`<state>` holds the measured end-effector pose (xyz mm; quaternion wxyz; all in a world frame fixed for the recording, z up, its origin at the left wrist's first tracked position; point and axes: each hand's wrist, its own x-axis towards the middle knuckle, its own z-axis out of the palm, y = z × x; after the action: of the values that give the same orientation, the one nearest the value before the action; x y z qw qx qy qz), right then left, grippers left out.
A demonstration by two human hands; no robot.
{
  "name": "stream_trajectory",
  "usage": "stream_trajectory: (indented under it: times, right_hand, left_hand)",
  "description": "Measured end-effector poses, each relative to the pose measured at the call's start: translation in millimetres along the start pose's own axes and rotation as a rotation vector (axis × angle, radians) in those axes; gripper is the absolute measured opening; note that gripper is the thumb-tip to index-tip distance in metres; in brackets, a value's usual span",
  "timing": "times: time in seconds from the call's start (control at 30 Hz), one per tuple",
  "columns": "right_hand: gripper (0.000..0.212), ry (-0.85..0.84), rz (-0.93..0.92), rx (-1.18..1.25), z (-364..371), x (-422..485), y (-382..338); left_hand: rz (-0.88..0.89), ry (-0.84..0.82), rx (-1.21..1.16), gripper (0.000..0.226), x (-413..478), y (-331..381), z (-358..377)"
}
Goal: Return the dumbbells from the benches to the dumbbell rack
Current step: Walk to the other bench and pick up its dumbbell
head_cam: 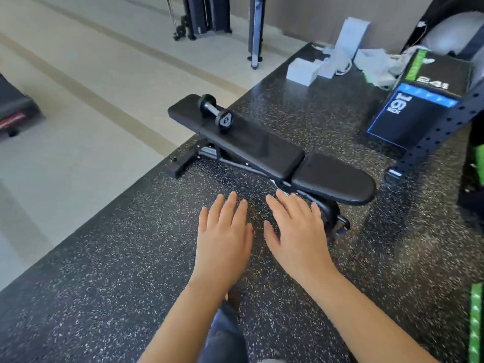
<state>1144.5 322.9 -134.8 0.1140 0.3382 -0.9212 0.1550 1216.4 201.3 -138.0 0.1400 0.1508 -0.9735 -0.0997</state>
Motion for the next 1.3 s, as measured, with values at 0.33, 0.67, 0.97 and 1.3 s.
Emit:
stream_trajectory:
  times: [0.33,0.67,0.97,1.3]
  right_hand:
    - [0.046,0.043,-0.027,0.013,69.5,211.6,-60.5]
    - [0.046,0.039,0.03,0.001,140.0,380.5,-16.2]
    - [0.047,0.014,0.031,-0.035,192.9,554.4,41.0]
    - [0.05,-0.086,0.04,-0.041,295.2,675.7,36.7]
  left_hand:
    - [-0.008,0.038,0.025,0.037,180.6,-138.2,4.5]
    - [0.046,-0.015,0.013,0.042,360.1,-193.9,56.5]
    - [0.049,-0.018,-0.015,0.039,543.8,-230.6,101.7]
    - [0.065,-0.094,-0.018,0.038,656.5,-333.9,160.7]
